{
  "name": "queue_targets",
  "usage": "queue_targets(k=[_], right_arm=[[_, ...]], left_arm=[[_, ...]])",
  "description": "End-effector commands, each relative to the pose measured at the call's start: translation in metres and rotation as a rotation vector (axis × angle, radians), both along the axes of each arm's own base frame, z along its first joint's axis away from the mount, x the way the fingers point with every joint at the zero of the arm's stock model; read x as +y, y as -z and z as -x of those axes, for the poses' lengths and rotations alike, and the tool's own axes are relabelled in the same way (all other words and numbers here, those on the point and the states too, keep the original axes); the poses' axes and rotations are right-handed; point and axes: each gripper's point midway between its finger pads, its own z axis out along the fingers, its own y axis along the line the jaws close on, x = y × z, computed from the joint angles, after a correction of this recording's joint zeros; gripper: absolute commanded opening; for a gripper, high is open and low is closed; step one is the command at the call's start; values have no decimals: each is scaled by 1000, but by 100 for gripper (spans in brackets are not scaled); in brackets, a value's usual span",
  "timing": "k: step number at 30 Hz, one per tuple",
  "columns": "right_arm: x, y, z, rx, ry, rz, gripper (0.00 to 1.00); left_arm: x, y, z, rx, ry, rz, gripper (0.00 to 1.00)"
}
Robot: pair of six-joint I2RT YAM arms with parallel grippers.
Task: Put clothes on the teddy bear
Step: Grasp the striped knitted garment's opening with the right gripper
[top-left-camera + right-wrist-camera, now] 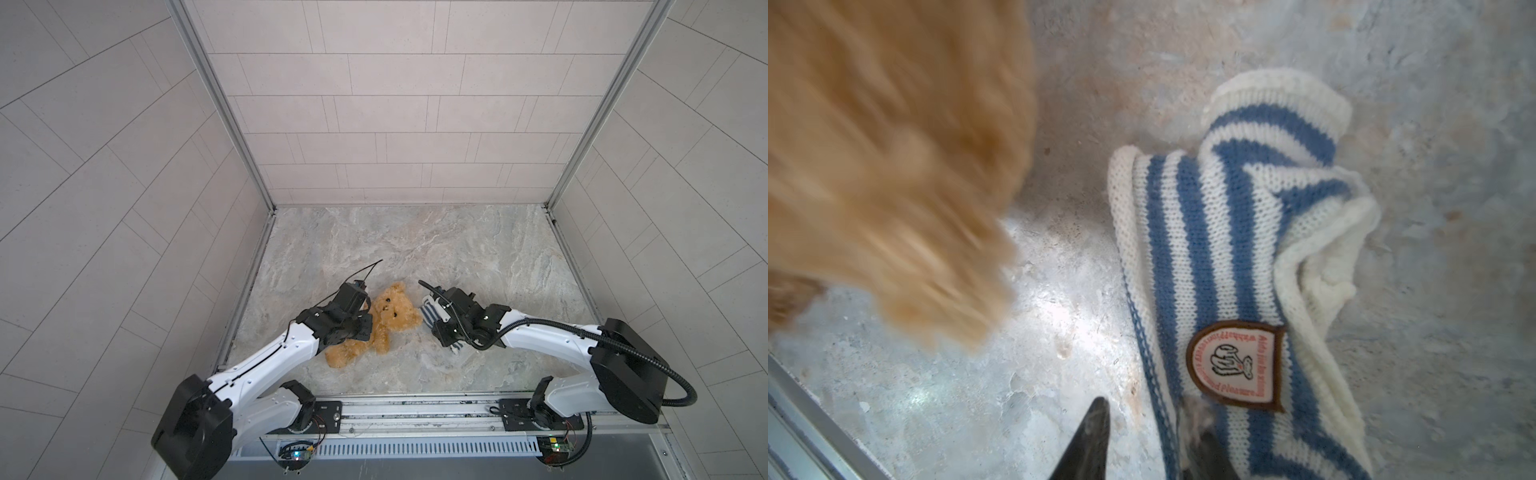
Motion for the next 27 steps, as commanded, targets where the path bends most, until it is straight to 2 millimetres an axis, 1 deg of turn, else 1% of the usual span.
queue_targets(k=[1,7,8,10,11,14,16,19,22,25,27], right_arm=[[0,7,-7,-15,9,41,31],[-1,21,-10,5,12,88,31],[-2,22,-11,2,18,92,29],[-5,22,-12,-7,32,103,17],[-6,21,-13,-13,35,103,13],[-8,14,-15,-37,46,100,5],[-11,5,-16,-64,54,99,0],[-17,-10,-20,-119,77,86,0],[-19,-28,-23,-179,83,50,0],[-23,-40,-27,-242,95,34,0],[-26,-44,-29,-275,90,39,0]], left_arm=[[15,-3,5,8,-62,19,1],[16,-19,4,-20,-82,60,0],[16,-21,3,-23,-83,59,0],[16,-24,2,-30,-84,62,0],[16,-25,2,-32,-83,62,0],[17,-31,2,-44,-78,58,0],[17,-35,2,-50,-65,53,0],[16,-38,6,-47,-48,59,0],[11,-42,14,-52,-25,92,0],[-3,-47,26,-57,46,88,0],[-15,-47,36,-44,103,94,0]])
